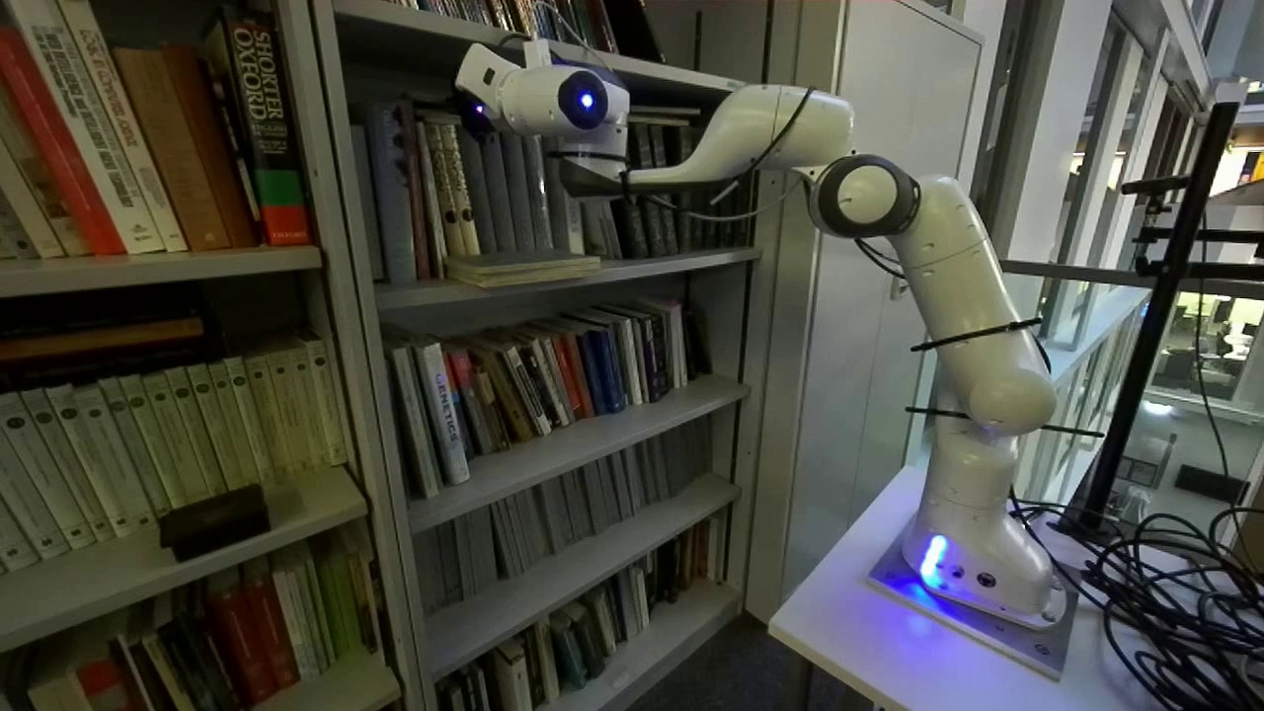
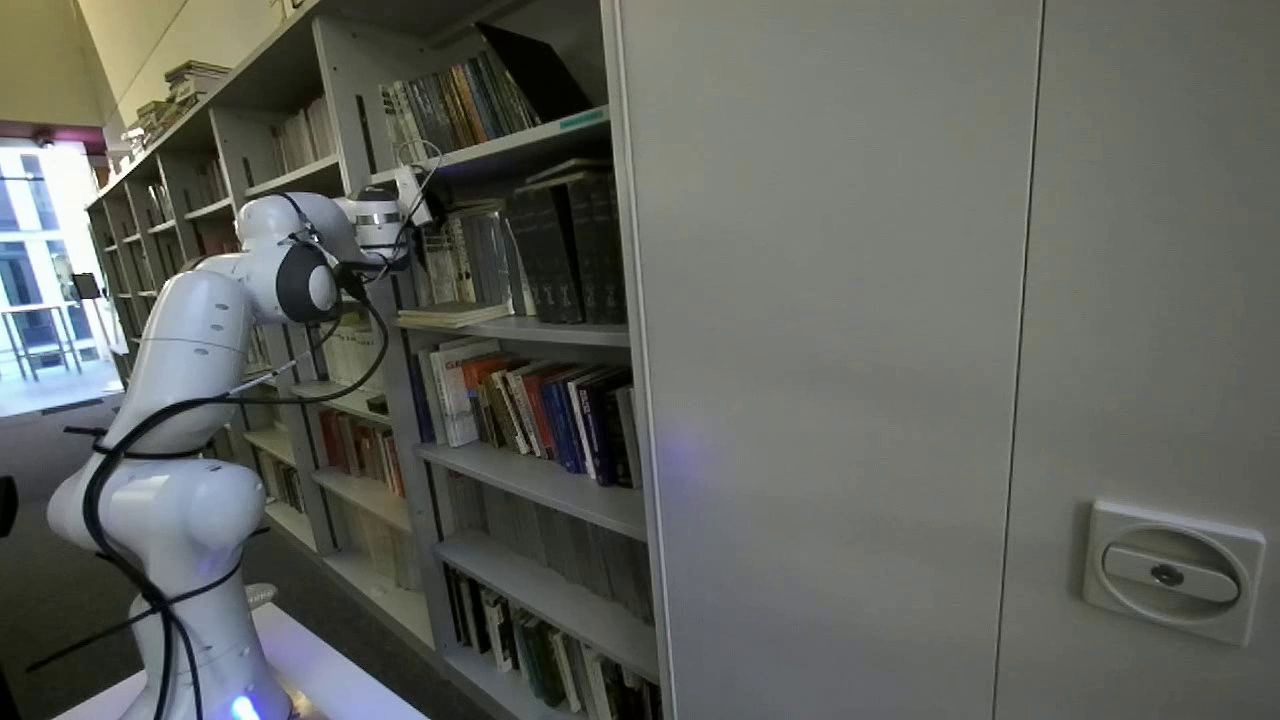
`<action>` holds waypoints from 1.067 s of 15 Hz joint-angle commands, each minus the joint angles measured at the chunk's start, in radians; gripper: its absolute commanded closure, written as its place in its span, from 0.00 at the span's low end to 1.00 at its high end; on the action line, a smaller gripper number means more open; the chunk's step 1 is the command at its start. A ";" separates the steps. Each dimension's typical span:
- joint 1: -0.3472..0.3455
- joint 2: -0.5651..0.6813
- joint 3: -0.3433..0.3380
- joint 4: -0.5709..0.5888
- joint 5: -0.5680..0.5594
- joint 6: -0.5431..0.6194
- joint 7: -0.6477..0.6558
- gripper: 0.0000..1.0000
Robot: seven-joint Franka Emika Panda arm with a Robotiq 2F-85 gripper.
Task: Put the lying book on the top of the standing ones
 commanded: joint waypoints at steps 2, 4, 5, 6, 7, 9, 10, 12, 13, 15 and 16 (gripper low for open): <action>-0.015 -0.046 0.000 -0.049 0.016 -0.003 -0.002 1.00; -0.023 -0.067 0.012 -0.087 0.044 0.018 0.004 1.00; -0.023 -0.078 0.014 -0.106 0.055 0.020 0.008 1.00; -0.023 -0.095 0.016 -0.132 0.064 0.026 0.012 1.00; -0.024 -0.110 0.020 -0.157 0.079 0.032 0.010 1.00; -0.019 -0.140 0.014 -0.195 0.071 0.028 0.016 1.00; -0.016 -0.156 0.009 -0.211 0.061 0.020 0.023 1.00; -0.015 -0.189 0.003 -0.246 0.050 0.015 0.031 1.00; -0.017 -0.209 0.002 -0.269 0.052 0.013 0.030 1.00; -0.019 -0.245 -0.004 -0.311 0.051 0.006 0.029 1.00; -0.019 -0.261 -0.007 -0.331 0.051 0.002 0.029 1.00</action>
